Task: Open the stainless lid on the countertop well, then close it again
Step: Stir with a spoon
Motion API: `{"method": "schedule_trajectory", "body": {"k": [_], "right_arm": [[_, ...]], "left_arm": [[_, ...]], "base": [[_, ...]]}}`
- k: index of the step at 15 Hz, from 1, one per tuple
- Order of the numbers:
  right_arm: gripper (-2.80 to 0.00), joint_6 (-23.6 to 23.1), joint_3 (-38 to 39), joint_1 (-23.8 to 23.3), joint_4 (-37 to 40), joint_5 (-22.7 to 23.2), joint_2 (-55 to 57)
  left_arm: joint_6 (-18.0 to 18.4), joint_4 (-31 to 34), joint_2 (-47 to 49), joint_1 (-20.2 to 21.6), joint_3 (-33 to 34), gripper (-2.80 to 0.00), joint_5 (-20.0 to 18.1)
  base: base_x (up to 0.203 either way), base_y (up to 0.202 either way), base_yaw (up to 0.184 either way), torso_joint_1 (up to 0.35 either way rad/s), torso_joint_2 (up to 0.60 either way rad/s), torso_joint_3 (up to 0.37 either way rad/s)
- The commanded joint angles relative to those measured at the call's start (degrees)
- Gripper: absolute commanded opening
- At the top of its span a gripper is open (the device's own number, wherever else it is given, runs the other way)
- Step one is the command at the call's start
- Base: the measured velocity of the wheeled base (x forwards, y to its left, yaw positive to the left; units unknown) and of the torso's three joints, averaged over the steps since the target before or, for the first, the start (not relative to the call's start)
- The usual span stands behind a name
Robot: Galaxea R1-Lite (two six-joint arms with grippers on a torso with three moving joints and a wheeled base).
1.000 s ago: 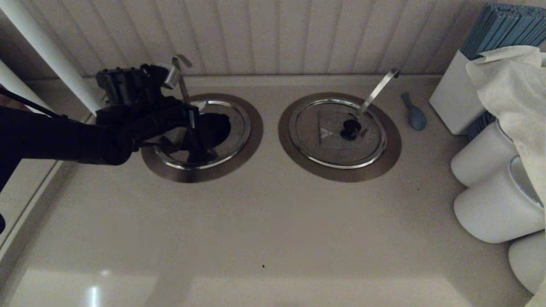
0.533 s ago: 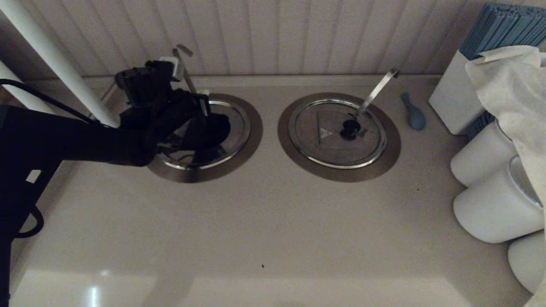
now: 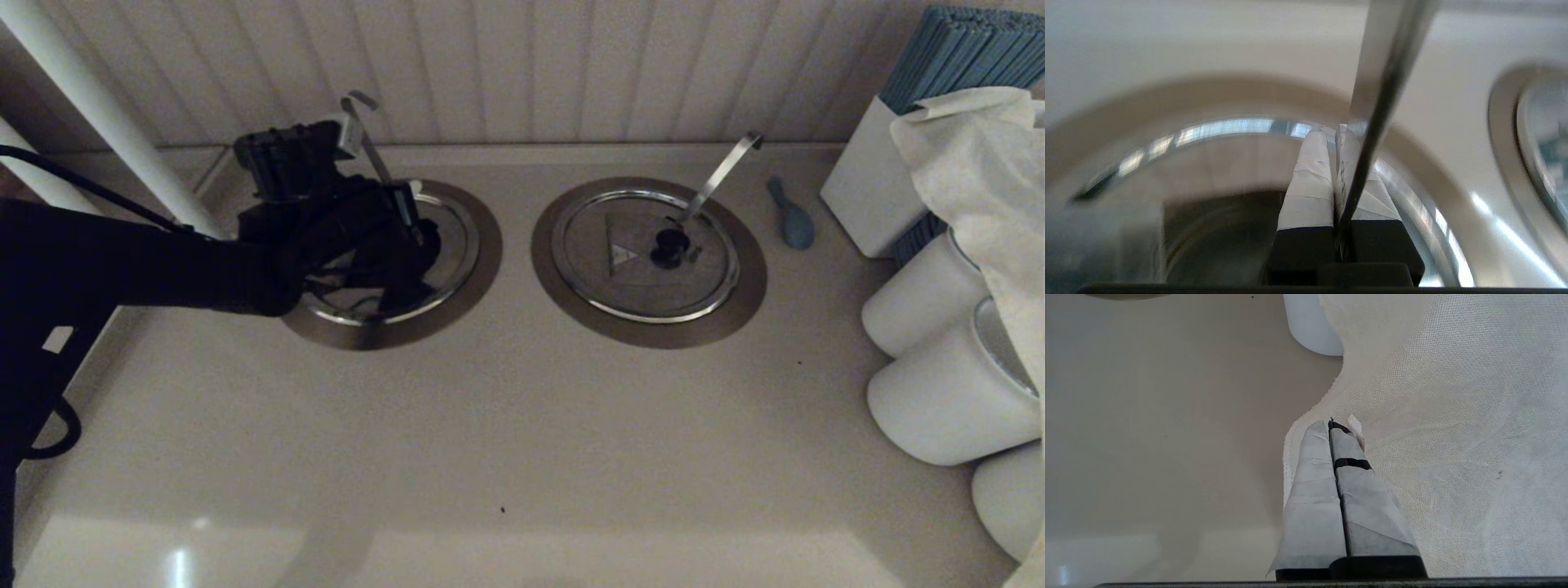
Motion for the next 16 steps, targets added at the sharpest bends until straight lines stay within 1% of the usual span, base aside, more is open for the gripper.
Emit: {"method": "schedule_trajectory", "body": {"k": [1, 2, 4, 5, 8, 9, 10, 11, 12, 13, 15, 16], "right_arm": [[-2.80, 0.01, 0.00, 0.01, -0.02, -0.01, 0.09], [-2.80, 0.01, 0.00, 0.01, -0.02, -0.01, 0.04], [-2.80, 0.01, 0.00, 0.01, -0.02, -0.01, 0.09], [-2.80, 0.01, 0.00, 0.01, -0.02, -0.01, 0.03], [-2.80, 0.01, 0.00, 0.01, -0.02, -0.01, 0.08], [-2.80, 0.01, 0.00, 0.01, -0.02, -0.01, 0.09], [-2.80, 0.01, 0.00, 0.01, -0.02, -0.01, 0.09], [-2.80, 0.01, 0.00, 0.01, -0.02, -0.01, 0.07], [-2.80, 0.01, 0.00, 0.01, -0.02, -0.01, 0.06], [-2.80, 0.01, 0.00, 0.01, -0.02, -0.01, 0.00], [-2.80, 0.01, 0.00, 0.01, -0.02, -0.01, 0.09], [-2.80, 0.01, 0.00, 0.01, -0.02, -0.01, 0.07]], "left_arm": [[0.07, 2.59, -1.84, 0.35, 0.77, -2.80, -2.25], [1.26, 3.56, -1.92, 1.03, 0.96, -2.80, -2.57], [10.21, 4.73, -1.58, 2.64, 1.79, -2.80, -2.44], [13.12, 5.09, -1.54, 3.17, 2.97, -2.80, -2.25], [15.38, 4.90, -0.65, 3.19, 2.96, -2.80, -0.40], [19.85, 4.53, 0.56, 3.19, 2.59, -2.80, 2.94], [21.49, 3.48, 1.86, 3.10, 1.94, -2.80, 5.67], [21.07, 0.16, 2.83, 2.78, 1.31, -2.80, 6.73], [19.23, -2.28, 3.76, 2.16, 0.76, -2.80, 7.14], [17.31, -2.86, 4.48, 1.72, -0.66, -2.80, 7.50], [13.42, -3.04, 4.78, 1.05, -2.44, -2.80, 10.09], [12.70, -2.97, 4.63, 0.86, -2.44, -2.80, 10.12]], "base": [[0.000, 0.000, 0.000, 0.000, 0.00, 0.000], [0.000, 0.000, 0.000, 0.000, 0.00, 0.000], [0.000, 0.000, 0.000, 0.000, 0.00, 0.000], [0.000, 0.000, 0.000, 0.000, 0.00, 0.000], [0.000, 0.000, 0.000, 0.000, 0.00, 0.000], [0.000, 0.000, 0.000, 0.000, 0.00, 0.000], [0.000, 0.000, 0.000, 0.000, 0.00, 0.000], [0.000, 0.000, 0.000, 0.000, 0.00, 0.000], [0.000, 0.000, 0.000, 0.000, 0.00, 0.000], [0.000, 0.000, 0.000, 0.000, 0.00, 0.000], [0.000, 0.000, 0.000, 0.000, 0.00, 0.000], [0.000, 0.000, 0.000, 0.000, 0.00, 0.000]]}}
